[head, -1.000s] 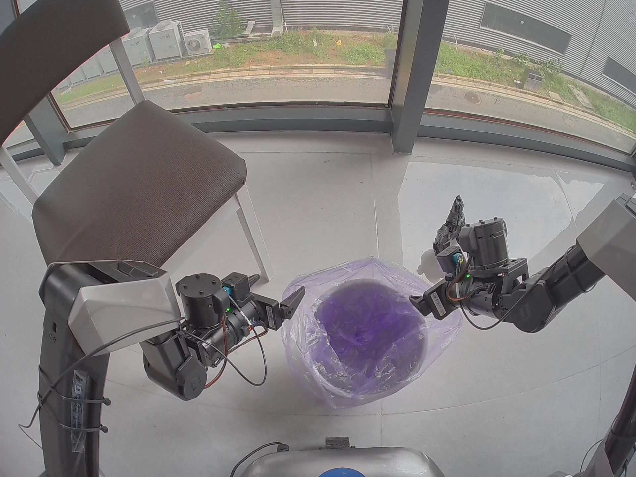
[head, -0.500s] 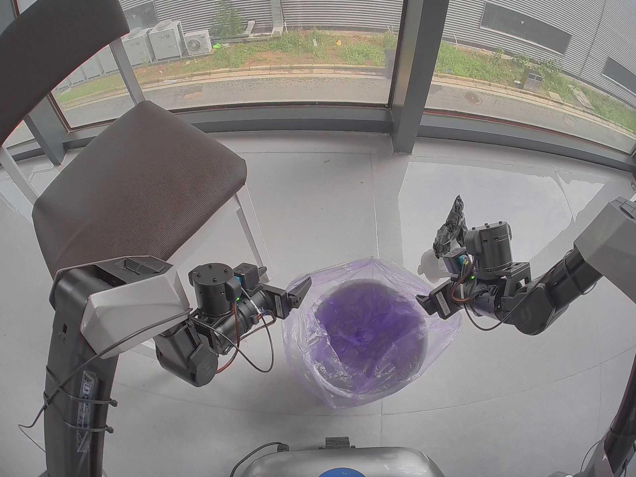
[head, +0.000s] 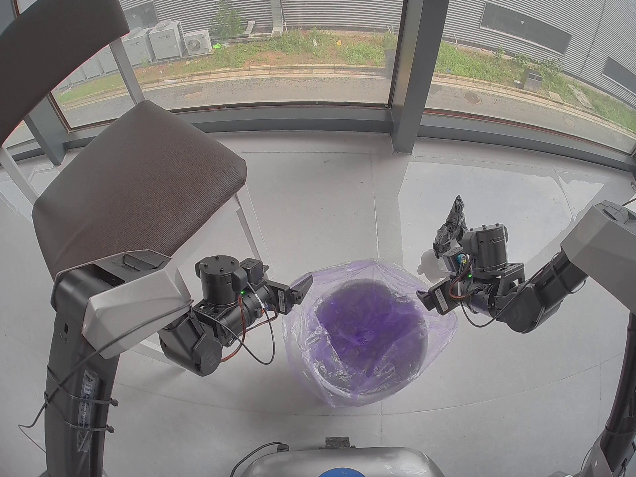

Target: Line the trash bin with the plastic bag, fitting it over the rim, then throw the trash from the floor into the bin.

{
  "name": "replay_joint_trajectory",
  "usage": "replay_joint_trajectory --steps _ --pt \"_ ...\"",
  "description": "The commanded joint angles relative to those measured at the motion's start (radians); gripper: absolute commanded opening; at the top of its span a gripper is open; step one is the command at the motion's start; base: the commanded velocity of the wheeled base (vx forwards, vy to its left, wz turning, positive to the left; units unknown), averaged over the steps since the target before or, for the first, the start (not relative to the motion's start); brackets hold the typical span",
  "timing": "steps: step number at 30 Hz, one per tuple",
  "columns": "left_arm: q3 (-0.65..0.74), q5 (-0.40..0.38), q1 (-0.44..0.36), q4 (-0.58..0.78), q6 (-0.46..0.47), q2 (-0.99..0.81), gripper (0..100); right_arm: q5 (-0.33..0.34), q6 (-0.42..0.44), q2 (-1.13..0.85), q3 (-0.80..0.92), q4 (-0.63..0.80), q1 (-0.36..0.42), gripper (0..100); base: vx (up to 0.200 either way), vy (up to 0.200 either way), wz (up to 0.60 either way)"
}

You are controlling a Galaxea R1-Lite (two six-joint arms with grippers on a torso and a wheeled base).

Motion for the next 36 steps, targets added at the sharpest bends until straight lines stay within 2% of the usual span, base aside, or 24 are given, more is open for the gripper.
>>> replay_joint_trajectory --steps 1,13,29,32,36 --pt "-0.067 0.009 0.000 0.028 0.020 0.039 100 0.001 0.006 0.054 -0.022 -0.001 -0.005 100 0.000 0.000 0.00" --pt "-0.206 0.021 0.007 0.127 0.045 0.145 100 0.009 0.007 0.168 -0.091 -0.034 -0.054 100 0.000 0.000 0.00" --pt "-0.205 0.027 0.021 0.127 0.045 0.132 100 0.022 0.013 0.209 -0.103 -0.079 -0.088 100 0.000 0.000 0.00" --pt "-0.167 0.067 0.004 0.116 0.043 0.072 100 0.033 0.062 0.171 -0.070 -0.091 -0.088 100 0.000 0.000 0.00" --pt "-0.162 0.078 0.003 0.122 0.043 0.022 100 0.055 0.131 0.119 -0.028 -0.097 -0.083 100 0.000 0.000 0.00"
